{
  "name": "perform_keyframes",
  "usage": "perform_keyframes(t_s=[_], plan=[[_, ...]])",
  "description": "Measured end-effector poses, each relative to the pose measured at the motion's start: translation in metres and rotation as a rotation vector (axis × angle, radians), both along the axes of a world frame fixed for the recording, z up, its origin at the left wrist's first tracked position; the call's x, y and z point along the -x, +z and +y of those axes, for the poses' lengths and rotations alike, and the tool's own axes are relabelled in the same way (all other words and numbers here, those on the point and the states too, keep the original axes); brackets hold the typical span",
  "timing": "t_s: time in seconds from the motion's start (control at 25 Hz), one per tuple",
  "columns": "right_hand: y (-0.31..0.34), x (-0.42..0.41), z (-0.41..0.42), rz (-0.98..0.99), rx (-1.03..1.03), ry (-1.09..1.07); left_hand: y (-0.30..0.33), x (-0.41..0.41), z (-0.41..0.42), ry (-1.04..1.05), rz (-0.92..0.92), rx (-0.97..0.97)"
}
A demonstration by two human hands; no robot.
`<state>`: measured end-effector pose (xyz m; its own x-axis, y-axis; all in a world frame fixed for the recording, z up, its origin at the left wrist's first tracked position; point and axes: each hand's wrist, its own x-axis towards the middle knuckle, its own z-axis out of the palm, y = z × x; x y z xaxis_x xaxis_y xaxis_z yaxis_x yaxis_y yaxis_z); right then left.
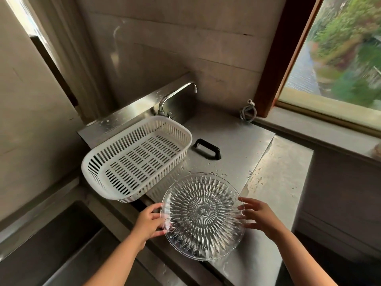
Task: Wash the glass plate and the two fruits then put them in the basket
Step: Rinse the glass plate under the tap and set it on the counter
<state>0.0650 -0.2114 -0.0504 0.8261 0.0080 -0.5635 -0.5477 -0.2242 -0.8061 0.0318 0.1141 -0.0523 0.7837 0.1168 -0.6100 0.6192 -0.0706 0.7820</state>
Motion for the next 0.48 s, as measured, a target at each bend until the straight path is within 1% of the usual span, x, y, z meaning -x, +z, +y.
perform_keyframes(t_s=[0.08,0.16,0.28,0.32,0.4,0.48], plan=[[0.004,0.001,0.002,0.008,0.017,-0.001,0.004,0.002,0.002,-0.006,-0.001,-0.018],[0.013,0.001,0.006,-0.018,0.088,-0.017,0.011,0.002,0.006,-0.014,-0.015,-0.046],[0.036,-0.005,0.014,-0.159,0.275,-0.048,0.027,0.002,0.014,-0.006,-0.056,-0.090],[0.048,-0.009,0.020,-0.200,0.294,-0.045,0.035,0.003,0.018,0.011,-0.078,-0.094],[0.072,-0.017,0.039,-0.259,0.283,0.005,0.053,0.005,0.025,0.032,-0.123,-0.093],[0.096,-0.026,0.068,-0.320,0.268,0.119,0.075,0.011,0.036,0.045,-0.171,-0.099]])
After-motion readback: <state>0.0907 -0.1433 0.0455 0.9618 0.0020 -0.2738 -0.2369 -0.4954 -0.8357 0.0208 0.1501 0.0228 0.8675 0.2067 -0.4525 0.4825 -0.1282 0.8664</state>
